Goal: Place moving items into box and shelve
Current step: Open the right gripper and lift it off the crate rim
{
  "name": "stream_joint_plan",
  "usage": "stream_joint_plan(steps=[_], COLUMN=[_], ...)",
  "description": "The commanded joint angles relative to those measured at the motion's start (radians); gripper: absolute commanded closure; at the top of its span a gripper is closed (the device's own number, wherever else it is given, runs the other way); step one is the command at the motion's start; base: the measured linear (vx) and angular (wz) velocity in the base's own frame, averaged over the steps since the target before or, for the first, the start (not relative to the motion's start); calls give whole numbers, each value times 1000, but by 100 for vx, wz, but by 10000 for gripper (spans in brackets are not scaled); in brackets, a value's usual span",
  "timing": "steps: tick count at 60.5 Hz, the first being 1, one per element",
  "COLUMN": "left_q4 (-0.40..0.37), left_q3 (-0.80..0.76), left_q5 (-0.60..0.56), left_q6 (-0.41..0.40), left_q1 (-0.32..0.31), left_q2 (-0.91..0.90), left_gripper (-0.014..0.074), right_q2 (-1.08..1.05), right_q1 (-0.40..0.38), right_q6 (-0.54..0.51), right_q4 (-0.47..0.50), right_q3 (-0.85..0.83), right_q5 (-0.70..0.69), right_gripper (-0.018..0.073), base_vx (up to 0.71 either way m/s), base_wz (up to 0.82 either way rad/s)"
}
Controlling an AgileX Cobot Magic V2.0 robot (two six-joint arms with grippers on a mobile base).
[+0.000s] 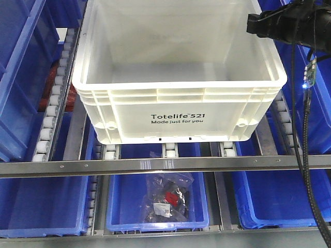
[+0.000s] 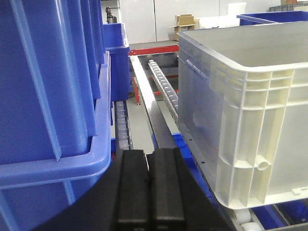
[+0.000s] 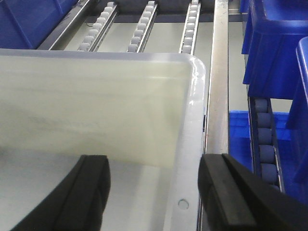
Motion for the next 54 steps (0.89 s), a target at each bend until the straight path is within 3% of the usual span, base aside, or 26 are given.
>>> stream_joint_plan(steps=[1, 27, 32, 45, 54], left_q4=[-7, -7, -7, -7, -8], left_q3=[22, 22, 22, 22, 22], left_q5=[-81, -81, -81, -81, -81], left_q6=[-4, -4, -4, -4, -4], left_q1=[1, 1, 1, 1, 1], left_q2=[-9, -9, -9, -9, -9], left_gripper=[603, 603, 603, 603, 603], right_q2=[-42, -48, -62, -90, -160], right_q1=[0, 0, 0, 0, 0], right_q6=[-14, -14, -10, -10, -10], right_q4=[14, 12, 30, 39, 49], right_q3=[-34, -34, -34, 26, 125], right_q5=[-16, -44, -75, -106, -150], right_gripper=[104, 95, 52, -169, -160], base_vx=[0, 0, 0, 0, 0], base_wz=[0, 0, 0, 0, 0])
